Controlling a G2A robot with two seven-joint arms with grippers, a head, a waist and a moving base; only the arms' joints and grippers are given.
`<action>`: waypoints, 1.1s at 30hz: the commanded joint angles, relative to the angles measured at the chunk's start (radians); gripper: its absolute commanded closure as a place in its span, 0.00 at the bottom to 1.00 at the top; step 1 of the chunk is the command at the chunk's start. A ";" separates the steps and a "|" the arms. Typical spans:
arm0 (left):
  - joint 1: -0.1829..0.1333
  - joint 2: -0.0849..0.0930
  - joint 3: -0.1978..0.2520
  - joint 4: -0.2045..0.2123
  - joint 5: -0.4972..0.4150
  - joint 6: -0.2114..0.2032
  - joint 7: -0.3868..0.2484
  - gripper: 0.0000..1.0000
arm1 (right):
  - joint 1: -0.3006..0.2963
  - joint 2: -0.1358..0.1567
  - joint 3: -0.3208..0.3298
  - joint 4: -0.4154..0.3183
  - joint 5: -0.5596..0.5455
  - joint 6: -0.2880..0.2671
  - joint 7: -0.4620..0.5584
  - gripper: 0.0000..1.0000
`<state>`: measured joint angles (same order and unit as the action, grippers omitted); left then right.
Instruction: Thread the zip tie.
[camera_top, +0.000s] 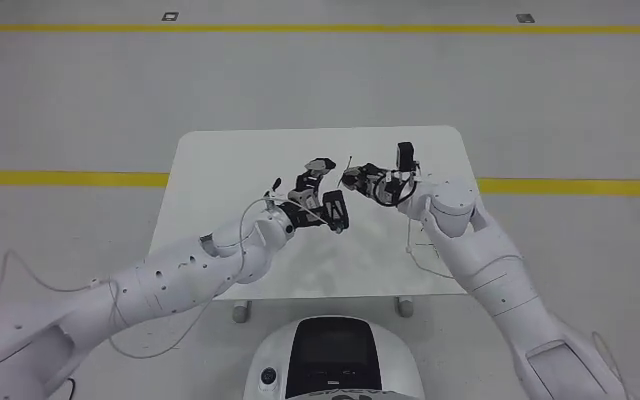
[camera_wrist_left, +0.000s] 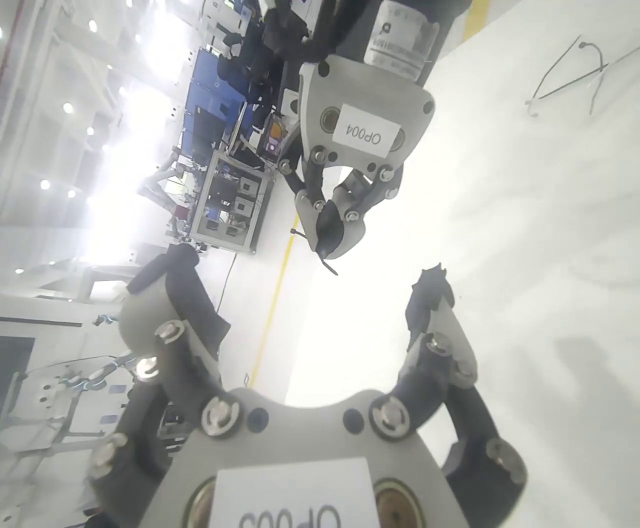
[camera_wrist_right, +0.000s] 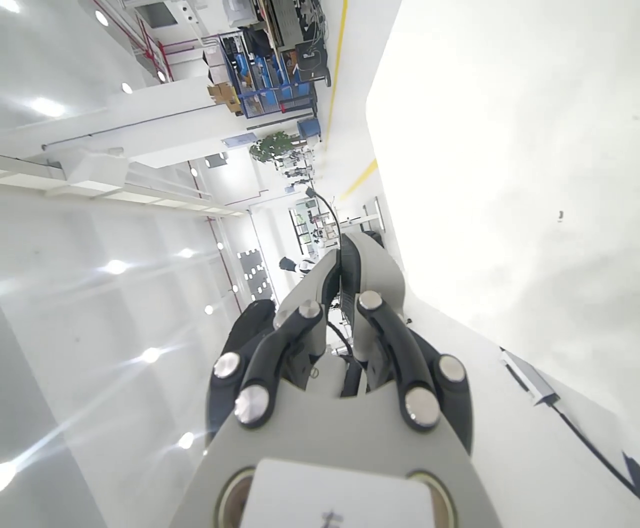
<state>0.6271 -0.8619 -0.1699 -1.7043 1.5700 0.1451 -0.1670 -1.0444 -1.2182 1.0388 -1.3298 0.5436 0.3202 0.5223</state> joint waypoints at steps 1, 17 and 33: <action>-0.003 -0.003 0.000 -0.003 0.000 -0.001 -0.009 0.00 | -0.013 0.002 0.012 -0.015 0.011 0.014 0.001 1.00; -0.005 -0.008 0.000 -0.002 0.000 -0.001 -0.022 0.00 | -0.037 0.009 0.028 -0.042 0.017 0.020 0.017 1.00; -0.005 -0.008 0.000 -0.002 0.000 -0.001 -0.022 0.00 | -0.037 0.009 0.028 -0.042 0.017 0.020 0.017 1.00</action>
<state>0.6223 -0.8702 -0.1700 -1.7066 1.5700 0.1441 -0.1887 -1.0812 -1.2097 1.0672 -1.3720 0.5605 0.3400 0.5394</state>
